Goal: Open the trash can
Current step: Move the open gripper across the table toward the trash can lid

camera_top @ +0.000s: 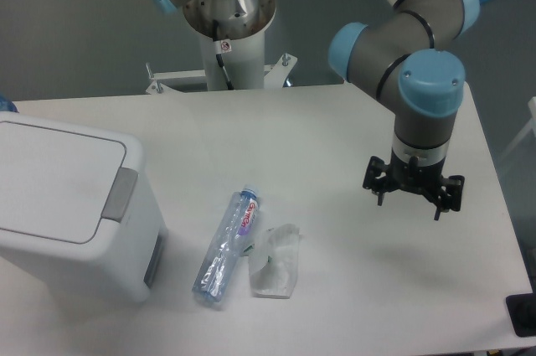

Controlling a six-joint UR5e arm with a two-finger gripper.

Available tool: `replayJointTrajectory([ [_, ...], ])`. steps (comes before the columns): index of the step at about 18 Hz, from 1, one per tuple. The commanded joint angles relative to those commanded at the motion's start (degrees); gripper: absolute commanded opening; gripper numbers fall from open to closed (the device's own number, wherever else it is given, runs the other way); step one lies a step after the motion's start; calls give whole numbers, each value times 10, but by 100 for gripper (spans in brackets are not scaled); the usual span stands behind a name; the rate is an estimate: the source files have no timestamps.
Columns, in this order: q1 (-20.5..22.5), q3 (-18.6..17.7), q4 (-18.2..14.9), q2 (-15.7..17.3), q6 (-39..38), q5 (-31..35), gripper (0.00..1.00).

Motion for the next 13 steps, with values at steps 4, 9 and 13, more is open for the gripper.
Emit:
replayJointTrajectory([
  [4, -18, 2, 1, 19, -152, -86, 100],
  [9, -77, 3, 2, 52, -230, -121, 100],
  [13, -108, 16, 4, 76, -253, -151, 100],
])
